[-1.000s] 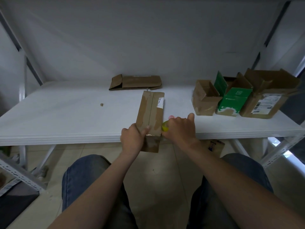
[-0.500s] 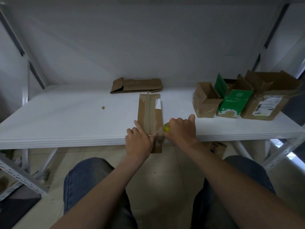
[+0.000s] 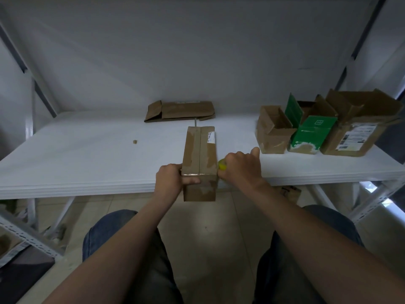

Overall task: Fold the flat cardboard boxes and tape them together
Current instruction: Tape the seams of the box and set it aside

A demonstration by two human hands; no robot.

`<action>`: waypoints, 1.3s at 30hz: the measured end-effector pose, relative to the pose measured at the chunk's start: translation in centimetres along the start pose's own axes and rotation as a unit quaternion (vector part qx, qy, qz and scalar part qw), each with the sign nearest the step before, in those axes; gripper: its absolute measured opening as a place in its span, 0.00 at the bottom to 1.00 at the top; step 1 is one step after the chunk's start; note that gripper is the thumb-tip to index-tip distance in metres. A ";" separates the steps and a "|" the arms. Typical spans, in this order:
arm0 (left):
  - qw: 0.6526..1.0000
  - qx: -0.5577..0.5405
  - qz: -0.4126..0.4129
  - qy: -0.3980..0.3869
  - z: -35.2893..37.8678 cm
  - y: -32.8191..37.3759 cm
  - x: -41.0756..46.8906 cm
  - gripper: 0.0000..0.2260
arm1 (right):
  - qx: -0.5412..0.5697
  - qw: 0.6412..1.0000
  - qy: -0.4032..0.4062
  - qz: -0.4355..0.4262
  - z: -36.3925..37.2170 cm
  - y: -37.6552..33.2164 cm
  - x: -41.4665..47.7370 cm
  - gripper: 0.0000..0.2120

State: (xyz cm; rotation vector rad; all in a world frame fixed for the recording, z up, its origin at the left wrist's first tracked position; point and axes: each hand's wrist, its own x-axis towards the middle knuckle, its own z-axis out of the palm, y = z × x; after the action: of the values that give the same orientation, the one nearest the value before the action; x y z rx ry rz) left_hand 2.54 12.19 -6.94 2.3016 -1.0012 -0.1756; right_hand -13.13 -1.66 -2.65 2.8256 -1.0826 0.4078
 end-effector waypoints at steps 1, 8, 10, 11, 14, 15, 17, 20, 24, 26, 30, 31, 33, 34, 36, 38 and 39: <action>0.999 -0.039 -0.007 -0.006 -0.1 -0.6 -0.2 0.22 | 0.000 1.000 -0.001 -0.001 0.1 0.0 0.1 0.17; 0.981 0.162 0.081 -0.071 -1.6 -1.5 0.0 0.21 | -0.011 1.000 -0.005 -0.011 0.1 -0.1 0.2 0.17; 0.969 0.188 0.123 -0.100 -2.4 -1.7 0.0 0.21 | -0.011 1.000 -0.007 -0.012 0.0 0.0 0.1 0.17; 0.965 0.190 0.139 -0.112 -2.7 -1.9 0.0 0.20 | -0.012 1.000 -0.010 -0.014 -0.1 -0.1 0.2 0.16; 0.964 0.176 0.148 -0.136 -3.3 -2.2 0.1 0.16 | -0.021 0.999 -0.023 -0.024 -0.3 -0.2 0.2 0.15; 0.966 0.166 0.139 -0.139 -3.4 -2.0 0.0 0.14 | -0.025 0.999 -0.023 -0.027 -0.4 -0.2 0.2 0.15; 0.972 0.146 0.107 -0.150 -3.2 -1.6 -0.3 0.11 | -0.042 0.998 -0.023 -0.035 -0.5 -0.4 0.1 0.14; 0.962 0.198 0.101 -0.160 -2.2 -0.7 -1.5 0.18 | -0.054 0.998 -0.016 -0.038 -0.6 -0.7 -0.1 0.14; 0.974 0.184 0.039 -0.129 -2.3 0.0 -2.0 0.34 | -0.057 0.998 0.004 -0.037 -0.6 -0.4 -1.0 0.14; 0.981 0.176 0.057 -0.061 -2.9 -0.1 -2.1 0.38 | -0.052 0.998 0.018 -0.040 -0.4 -0.3 -1.4 0.16; 0.964 0.170 0.203 -0.024 -2.5 1.4 -2.8 0.28 | 0.001 0.998 0.010 -0.067 -0.5 -1.2 -2.1 0.20; 0.960 0.184 0.209 -0.037 -2.3 1.9 -2.8 0.25 | 0.019 0.997 -0.006 -0.073 -0.6 -1.7 -2.2 0.20; 0.963 0.187 0.185 -0.055 -1.8 2.0 -2.7 0.24 | 0.042 0.995 -0.037 -0.080 -0.7 -2.5 -2.3 0.21; 0.969 0.170 0.172 -0.059 -1.8 1.5 -2.5 0.23 | 0.049 0.994 -0.051 -0.082 -0.8 -2.7 -2.4 0.21; 0.977 0.120 0.171 -0.048 -1.7 0.5 -2.1 0.19 | 0.070 0.991 -0.080 -0.078 -1.2 -2.4 -2.4 0.20; 0.982 0.082 0.171 -0.026 -1.6 -0.2 -1.9 0.16 | 0.085 0.986 -0.120 -0.080 -2.0 -1.9 -2.6 0.21; 0.983 0.072 0.167 -0.017 -1.5 -0.2 -1.9 0.16 | 0.083 0.984 -0.129 -0.086 -2.4 -1.7 -2.8 0.22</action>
State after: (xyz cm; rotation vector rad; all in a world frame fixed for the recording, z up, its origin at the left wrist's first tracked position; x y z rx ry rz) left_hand 1.84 14.33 -6.11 2.2218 -1.4417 -0.0037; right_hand -14.53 1.80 -1.06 3.1583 -0.8667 0.1231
